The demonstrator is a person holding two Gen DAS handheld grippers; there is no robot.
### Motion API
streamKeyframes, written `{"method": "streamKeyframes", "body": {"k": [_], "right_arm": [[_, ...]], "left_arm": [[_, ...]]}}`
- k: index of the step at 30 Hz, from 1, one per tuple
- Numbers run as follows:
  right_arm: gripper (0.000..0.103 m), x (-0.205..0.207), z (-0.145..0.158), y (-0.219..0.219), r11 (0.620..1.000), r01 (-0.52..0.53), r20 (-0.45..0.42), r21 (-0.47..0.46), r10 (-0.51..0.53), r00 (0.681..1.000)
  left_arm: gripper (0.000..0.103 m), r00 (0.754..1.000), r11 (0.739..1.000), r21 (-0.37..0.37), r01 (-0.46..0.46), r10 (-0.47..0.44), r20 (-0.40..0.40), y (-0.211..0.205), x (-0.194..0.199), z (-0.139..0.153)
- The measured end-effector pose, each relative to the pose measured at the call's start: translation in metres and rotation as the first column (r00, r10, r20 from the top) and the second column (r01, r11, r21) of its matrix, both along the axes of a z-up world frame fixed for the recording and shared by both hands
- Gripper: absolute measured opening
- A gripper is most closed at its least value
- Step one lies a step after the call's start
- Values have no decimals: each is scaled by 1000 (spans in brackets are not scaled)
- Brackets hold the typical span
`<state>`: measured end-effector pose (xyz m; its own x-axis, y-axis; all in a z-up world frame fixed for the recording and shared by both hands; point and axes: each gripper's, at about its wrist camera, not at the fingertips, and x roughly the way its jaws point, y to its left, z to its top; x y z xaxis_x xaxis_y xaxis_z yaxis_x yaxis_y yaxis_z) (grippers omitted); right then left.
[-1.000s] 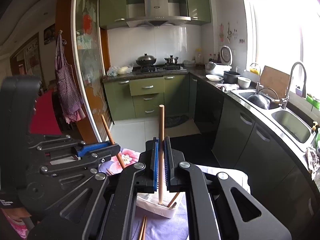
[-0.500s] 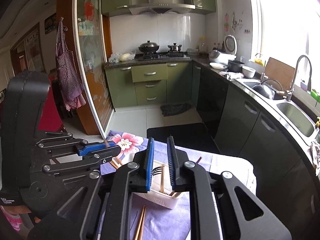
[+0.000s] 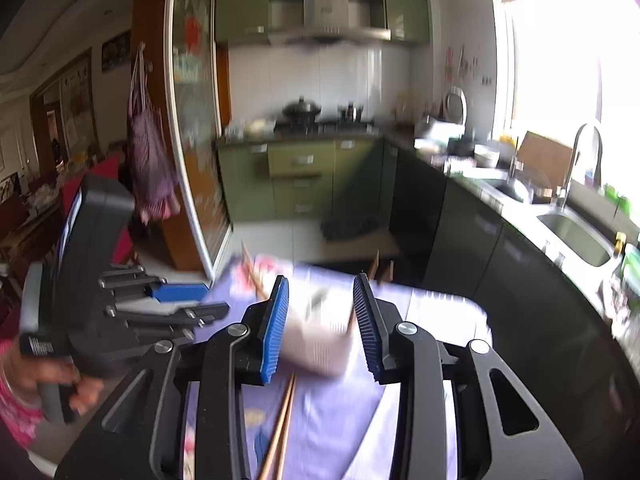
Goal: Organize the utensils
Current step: 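Open both grippers and return to the last chopsticks on the table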
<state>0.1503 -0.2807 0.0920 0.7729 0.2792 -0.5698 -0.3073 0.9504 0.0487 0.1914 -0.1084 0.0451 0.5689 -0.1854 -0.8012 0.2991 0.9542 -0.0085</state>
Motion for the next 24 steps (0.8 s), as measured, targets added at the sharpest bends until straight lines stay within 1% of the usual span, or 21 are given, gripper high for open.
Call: {"method": "streamKeyframes", "body": {"k": [3, 5, 8, 11, 14, 17, 21, 24], "right_arm": [[34, 0, -53, -13, 999, 34, -95, -37, -37, 995], [34, 5, -84, -22, 999, 43, -164, -25, -46, 985], [34, 15, -123, -28, 999, 49, -237, -23, -53, 970], [34, 25, -153, -31, 998, 52, -294, -32, -59, 954], [34, 35, -172, -37, 998, 64, -321, -27, -69, 945], [34, 40, -185, -47, 997, 80, -335, -14, -80, 939], [34, 41, -189, -55, 996, 92, -340, -3, -88, 936], [34, 44, -191, -60, 995, 100, -346, 5, -92, 934]], "left_arm": [[30, 997, 1000, -8, -1, 0, -77, 1, -4, -35], [30, 992, 1000, -11, -5, 4, -124, -2, -4, -59], [30, 979, 999, -29, -30, 24, -200, -6, 2, -93], [30, 969, 999, -14, -50, 45, -245, -16, 9, -119], [30, 959, 997, 2, -75, 73, -275, -24, 16, -140], [30, 952, 995, 31, -94, 100, -290, -29, 25, -151], [30, 938, 992, 43, -120, 128, -323, -32, 36, -163], [30, 935, 988, 73, -136, 152, -320, -37, 42, -167]]}}
